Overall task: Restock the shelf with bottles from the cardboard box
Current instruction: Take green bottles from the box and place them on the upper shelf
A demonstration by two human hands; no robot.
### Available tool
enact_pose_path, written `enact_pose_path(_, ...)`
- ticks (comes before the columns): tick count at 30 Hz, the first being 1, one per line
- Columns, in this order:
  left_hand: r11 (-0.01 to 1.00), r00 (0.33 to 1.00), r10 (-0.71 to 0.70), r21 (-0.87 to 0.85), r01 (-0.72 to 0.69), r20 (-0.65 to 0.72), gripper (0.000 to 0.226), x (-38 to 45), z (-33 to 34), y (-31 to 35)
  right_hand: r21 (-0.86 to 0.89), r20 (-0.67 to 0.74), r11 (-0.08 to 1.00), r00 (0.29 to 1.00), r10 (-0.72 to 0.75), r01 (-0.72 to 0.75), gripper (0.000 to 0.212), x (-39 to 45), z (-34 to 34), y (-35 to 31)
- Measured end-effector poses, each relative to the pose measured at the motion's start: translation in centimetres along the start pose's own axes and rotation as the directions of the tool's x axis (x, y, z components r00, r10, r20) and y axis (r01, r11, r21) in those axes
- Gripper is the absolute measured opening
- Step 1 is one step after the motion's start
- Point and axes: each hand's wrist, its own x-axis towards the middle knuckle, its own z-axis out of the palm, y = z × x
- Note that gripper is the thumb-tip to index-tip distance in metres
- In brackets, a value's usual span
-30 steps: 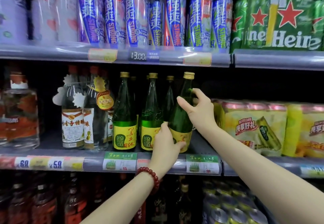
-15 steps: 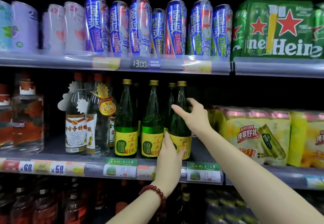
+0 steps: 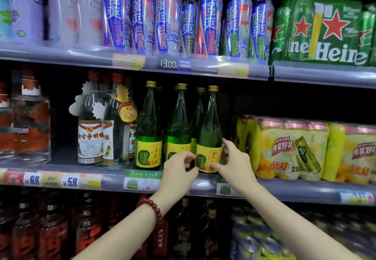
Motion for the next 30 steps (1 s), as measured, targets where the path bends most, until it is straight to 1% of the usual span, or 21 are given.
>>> enact_pose_path(2,1.000,0.999,0.002,0.020,-0.003,0.041,0.024,0.1,-1.2,-0.4,-0.109,-0.001,0.994,1.000,-0.006,0.006,0.063,-1.1,0.1,-0.6)
enact_pose_path(4,0.997,0.996,0.032,0.062,-0.038,0.085,0.022,0.1,-2.6,-1.1,-0.214,-0.006,0.977,1.000,-0.014,0.012,0.055,-2.0,0.4,-1.8)
enact_pose_path(6,0.992,0.993,0.067,0.102,-0.077,0.101,0.022,-0.1,-4.1,-2.0,-0.292,-0.046,0.955,0.997,-0.065,0.049,0.047,-3.0,1.0,-3.3)
enact_pose_path(8,0.984,0.991,0.087,0.146,-0.101,0.099,0.024,-0.2,-5.8,-3.2,-0.349,-0.056,0.931,0.989,-0.134,0.106,0.041,-3.7,1.9,-5.0)
enact_pose_path(11,0.977,0.993,0.090,0.184,-0.103,0.077,0.026,-0.4,-8.7,-5.3,-0.410,0.028,0.893,0.981,-0.192,0.186,0.037,-3.9,4.4,-7.8)
enact_pose_path(15,0.969,0.996,0.064,0.235,-0.076,0.057,0.028,-1.0,-13.9,-8.9,-0.376,0.146,0.881,0.957,-0.249,0.287,0.034,-3.5,9.3,-12.0)
enact_pose_path(17,0.963,0.999,0.042,0.267,-0.046,0.021,0.029,-1.6,-17.1,-11.0,-0.339,0.192,0.881,0.941,-0.278,0.330,0.034,-3.3,12.2,-14.5)
enact_pose_path(20,0.934,1.000,0.003,0.357,0.007,-0.029,0.029,-2.9,-22.8,-14.5,-0.270,0.246,0.877,0.909,-0.336,0.397,0.035,-3.1,16.9,-18.8)
enact_pose_path(22,0.909,0.997,-0.035,0.413,0.059,-0.066,0.026,-4.3,-26.9,-17.0,-0.192,0.284,0.880,0.883,-0.373,0.434,0.032,-3.4,20.3,-22.1)
enact_pose_path(25,0.866,0.987,-0.086,0.480,0.140,-0.133,0.026,-7.1,-33.3,-20.8,-0.102,0.353,0.849,0.816,-0.457,0.519,0.027,-4.4,25.3,-27.2)
enact_pose_path(28,0.810,0.965,-0.164,0.531,0.251,-0.206,0.028,-10.2,-39.2,-24.2,-0.021,0.391,0.808,0.748,-0.535,0.589,0.030,-5.8,30.3,-32.3)
enact_pose_path(30,0.770,0.943,-0.210,0.552,0.321,-0.256,0.028,-12.4,-42.8,-26.2,0.041,0.408,0.791,0.713,-0.571,0.610,0.033,-6.9,33.3,-35.9)
